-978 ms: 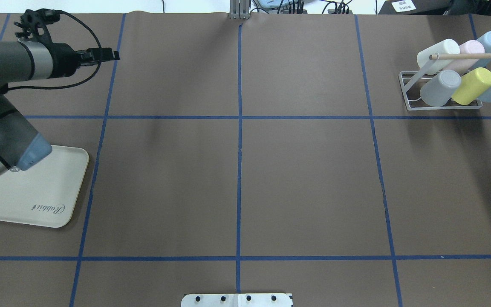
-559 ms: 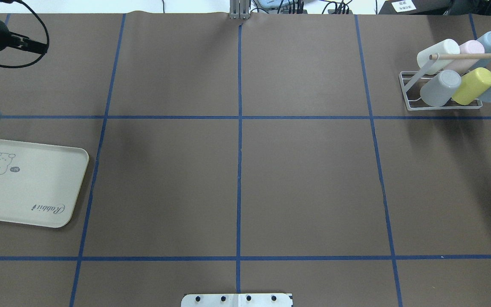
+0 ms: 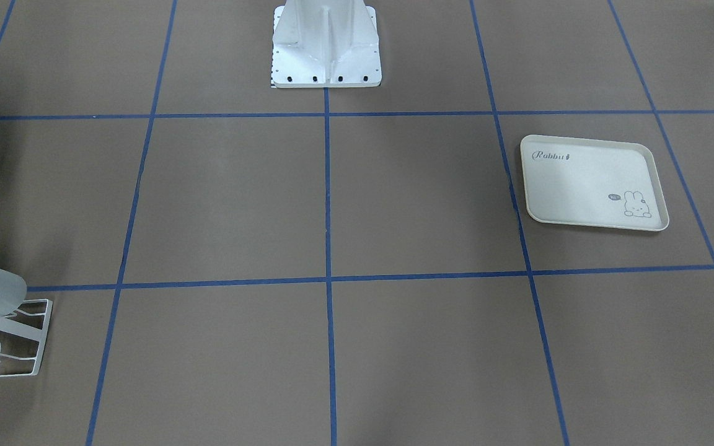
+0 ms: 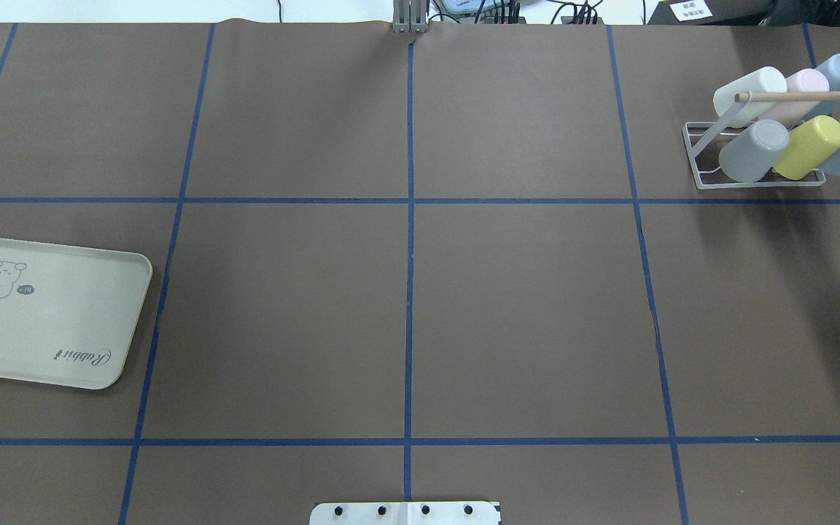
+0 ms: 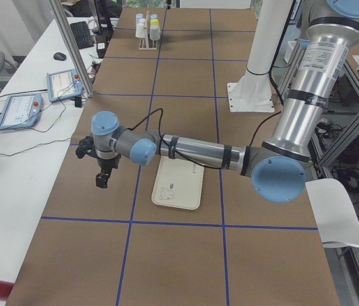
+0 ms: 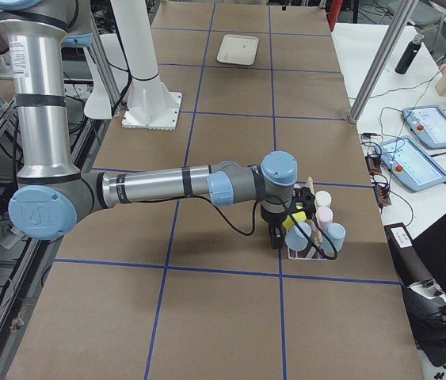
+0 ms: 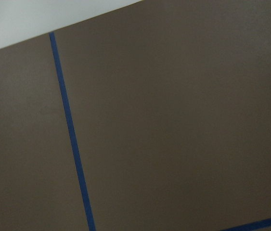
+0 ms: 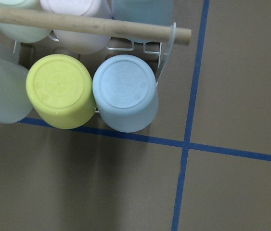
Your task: Transfer IKEA cup to right arm and place on rack
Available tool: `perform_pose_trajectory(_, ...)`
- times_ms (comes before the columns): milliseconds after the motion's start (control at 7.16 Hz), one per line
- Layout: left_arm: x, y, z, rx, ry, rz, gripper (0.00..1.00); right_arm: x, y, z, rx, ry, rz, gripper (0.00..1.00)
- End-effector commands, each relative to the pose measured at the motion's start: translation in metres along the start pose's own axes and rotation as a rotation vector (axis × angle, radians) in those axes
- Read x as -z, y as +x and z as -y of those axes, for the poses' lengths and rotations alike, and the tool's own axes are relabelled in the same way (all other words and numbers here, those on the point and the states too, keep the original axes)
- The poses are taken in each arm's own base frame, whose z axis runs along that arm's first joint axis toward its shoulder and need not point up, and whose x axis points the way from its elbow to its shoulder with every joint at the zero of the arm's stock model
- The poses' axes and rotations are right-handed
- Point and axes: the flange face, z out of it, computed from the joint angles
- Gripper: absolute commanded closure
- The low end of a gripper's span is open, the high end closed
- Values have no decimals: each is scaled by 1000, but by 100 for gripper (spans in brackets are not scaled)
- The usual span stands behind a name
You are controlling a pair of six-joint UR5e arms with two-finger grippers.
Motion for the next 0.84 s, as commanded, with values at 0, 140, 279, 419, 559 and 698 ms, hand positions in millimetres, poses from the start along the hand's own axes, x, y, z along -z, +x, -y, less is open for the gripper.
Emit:
perform_pose_trajectory(0, 7, -46, -33, -77, -50, -32, 0, -5, 19, 4, -34, -8, 2, 0)
perform_pose_trajectory(140, 4, -57, -41, -48, -80, 8, 0, 6, 33, -7, -63, 12, -5, 0)
perform_pose_trajectory(279, 2, -63, -57, -28, -92, 21, 0, -2, 41, -17, -81, -4, -7, 0)
perform_pose_trajectory(419, 0, -64, -59, -24, -90, 23, 0, 10, 30, -17, -62, 18, -8, 0)
perform_pose_trajectory(559, 3, -60, -56, -13, -85, 26, 0, 13, 27, -17, -56, 22, -14, 0)
perform_pose_trajectory(698, 2, -62, -58, 17, -88, 23, 0, 13, 29, -17, -55, 24, -29, 0)
